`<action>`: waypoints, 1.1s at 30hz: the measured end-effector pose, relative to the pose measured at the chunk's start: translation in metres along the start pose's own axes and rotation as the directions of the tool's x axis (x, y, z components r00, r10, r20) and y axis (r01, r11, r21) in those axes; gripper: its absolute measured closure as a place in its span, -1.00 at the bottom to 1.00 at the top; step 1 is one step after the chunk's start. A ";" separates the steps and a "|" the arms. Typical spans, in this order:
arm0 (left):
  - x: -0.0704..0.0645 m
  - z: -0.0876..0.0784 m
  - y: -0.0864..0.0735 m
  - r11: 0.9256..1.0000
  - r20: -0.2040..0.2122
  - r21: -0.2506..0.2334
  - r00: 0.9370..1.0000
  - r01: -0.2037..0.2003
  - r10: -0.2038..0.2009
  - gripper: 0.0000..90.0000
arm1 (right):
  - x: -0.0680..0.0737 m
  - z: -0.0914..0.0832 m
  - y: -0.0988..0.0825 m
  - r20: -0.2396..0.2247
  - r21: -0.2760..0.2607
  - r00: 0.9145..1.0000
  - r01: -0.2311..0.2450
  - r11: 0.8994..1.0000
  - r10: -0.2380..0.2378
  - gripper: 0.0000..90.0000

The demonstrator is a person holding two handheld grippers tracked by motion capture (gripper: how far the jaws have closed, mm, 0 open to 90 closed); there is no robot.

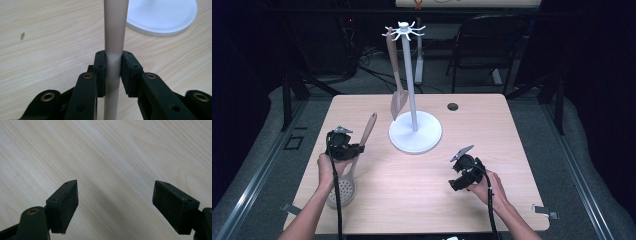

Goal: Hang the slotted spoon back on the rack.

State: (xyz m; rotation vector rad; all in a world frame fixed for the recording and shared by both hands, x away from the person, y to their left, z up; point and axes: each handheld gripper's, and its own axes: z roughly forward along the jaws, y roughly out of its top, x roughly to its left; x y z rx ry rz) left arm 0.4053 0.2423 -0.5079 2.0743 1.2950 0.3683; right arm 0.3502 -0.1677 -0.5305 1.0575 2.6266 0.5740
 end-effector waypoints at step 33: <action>-0.032 -0.054 0.025 0.932 0.003 -0.353 0.996 -0.086 0.093 0.68 | 0.000 -0.002 -0.002 0.002 0.012 1.000 0.008 1.000 -0.008 -0.56</action>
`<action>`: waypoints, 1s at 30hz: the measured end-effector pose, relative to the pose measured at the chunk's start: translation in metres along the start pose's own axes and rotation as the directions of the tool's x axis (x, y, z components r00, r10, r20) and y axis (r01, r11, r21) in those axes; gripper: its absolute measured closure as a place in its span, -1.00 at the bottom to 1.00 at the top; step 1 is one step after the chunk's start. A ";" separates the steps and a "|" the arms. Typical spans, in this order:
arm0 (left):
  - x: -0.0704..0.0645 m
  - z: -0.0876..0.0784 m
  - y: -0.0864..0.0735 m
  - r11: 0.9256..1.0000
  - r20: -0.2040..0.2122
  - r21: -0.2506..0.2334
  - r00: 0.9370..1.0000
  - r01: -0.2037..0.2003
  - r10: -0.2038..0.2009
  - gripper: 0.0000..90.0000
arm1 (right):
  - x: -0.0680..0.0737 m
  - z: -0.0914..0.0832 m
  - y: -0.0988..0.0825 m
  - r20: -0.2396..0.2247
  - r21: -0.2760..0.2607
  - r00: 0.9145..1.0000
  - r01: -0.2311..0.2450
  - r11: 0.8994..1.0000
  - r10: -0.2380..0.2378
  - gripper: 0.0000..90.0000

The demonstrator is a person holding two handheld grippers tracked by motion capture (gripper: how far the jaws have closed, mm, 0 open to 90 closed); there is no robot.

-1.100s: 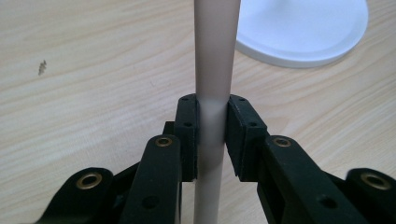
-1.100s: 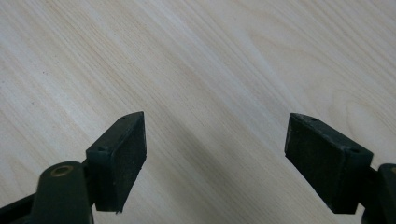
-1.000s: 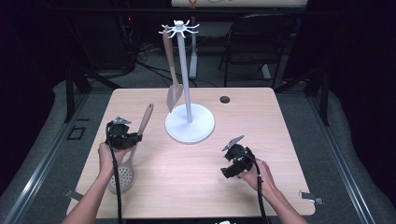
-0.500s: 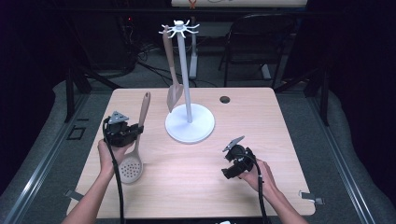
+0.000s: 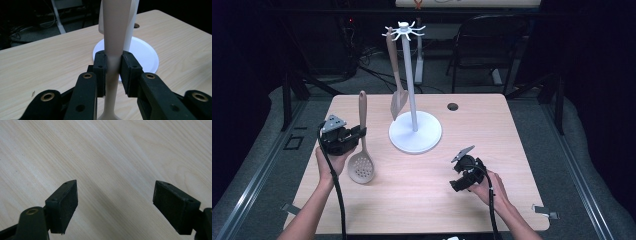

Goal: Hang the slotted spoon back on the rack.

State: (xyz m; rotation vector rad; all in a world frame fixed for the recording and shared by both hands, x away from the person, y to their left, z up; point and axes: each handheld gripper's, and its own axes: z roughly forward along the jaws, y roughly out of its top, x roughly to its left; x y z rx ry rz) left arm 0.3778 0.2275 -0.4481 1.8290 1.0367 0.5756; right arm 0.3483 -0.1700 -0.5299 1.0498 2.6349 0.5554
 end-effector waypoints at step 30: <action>-0.025 0.008 0.055 0.996 0.046 -0.049 0.996 -0.073 0.076 0.68 | -0.002 -0.001 -0.006 0.003 0.005 1.000 -0.014 1.000 0.014 -0.56</action>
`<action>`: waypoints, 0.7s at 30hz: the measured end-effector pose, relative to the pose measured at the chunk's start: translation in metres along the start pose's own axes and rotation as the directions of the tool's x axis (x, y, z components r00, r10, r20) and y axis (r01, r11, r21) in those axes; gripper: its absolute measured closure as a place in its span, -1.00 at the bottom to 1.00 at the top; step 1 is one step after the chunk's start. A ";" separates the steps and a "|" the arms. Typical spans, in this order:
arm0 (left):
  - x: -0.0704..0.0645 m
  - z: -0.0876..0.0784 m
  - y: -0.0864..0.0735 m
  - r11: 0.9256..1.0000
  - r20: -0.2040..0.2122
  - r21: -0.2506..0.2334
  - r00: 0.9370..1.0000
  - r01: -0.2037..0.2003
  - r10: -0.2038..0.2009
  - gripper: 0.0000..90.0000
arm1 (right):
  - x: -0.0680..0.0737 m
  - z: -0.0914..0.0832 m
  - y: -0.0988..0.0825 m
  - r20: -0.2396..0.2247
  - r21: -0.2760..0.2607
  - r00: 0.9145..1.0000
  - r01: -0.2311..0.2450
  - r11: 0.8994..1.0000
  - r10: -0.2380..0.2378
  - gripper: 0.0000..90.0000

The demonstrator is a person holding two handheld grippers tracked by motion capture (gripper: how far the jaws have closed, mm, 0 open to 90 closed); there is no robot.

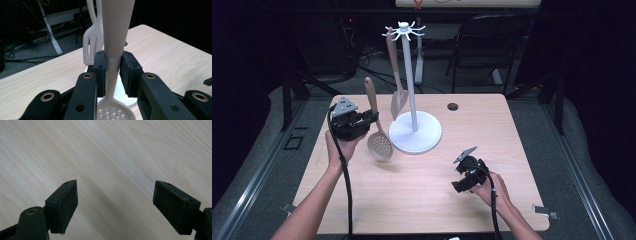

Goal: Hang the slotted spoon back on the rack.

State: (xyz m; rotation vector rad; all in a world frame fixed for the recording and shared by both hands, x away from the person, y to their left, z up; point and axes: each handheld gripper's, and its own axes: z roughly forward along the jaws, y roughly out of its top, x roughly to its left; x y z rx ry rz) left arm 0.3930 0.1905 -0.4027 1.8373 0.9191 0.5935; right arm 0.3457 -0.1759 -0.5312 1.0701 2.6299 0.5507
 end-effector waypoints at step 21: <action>-0.003 0.009 0.042 0.998 0.013 0.031 0.999 -0.050 0.050 0.68 | 0.000 0.000 0.000 -0.007 -0.010 1.000 -0.003 1.000 0.003 -0.56</action>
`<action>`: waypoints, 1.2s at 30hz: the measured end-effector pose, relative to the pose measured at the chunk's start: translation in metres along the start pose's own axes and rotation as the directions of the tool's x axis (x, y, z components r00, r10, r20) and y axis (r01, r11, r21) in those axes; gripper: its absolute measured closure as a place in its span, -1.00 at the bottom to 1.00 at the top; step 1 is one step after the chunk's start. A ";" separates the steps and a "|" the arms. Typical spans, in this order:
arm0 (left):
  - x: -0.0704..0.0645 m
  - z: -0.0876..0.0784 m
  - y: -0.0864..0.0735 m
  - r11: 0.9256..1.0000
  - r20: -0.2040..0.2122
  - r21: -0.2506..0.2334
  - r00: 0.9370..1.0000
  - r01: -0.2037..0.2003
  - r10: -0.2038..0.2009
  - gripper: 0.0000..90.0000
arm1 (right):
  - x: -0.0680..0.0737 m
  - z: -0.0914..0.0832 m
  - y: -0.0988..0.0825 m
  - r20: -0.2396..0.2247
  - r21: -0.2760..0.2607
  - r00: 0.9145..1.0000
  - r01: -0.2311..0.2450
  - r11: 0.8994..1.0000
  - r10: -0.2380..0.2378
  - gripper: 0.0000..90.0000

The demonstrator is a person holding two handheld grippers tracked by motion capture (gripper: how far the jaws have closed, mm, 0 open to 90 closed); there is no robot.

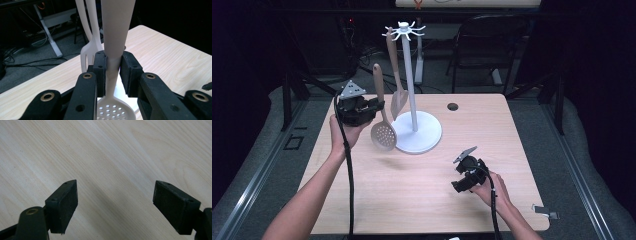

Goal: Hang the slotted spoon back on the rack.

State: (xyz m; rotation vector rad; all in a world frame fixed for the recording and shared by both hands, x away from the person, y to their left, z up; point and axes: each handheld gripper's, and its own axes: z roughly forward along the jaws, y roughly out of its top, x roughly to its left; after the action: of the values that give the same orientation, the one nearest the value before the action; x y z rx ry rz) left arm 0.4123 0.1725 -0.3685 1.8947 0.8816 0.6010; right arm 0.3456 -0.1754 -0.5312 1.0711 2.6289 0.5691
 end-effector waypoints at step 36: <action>-0.004 0.012 0.056 0.999 -0.001 -0.005 1.000 -0.031 0.031 0.68 | 0.000 -0.001 0.001 0.004 0.007 1.000 0.003 1.000 -0.004 -0.56</action>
State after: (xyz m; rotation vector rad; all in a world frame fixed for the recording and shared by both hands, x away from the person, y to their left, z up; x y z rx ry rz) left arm 0.4368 0.1456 -0.3244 1.9070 0.8518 0.6230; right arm 0.3457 -0.1746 -0.5300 1.0685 2.6305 0.5561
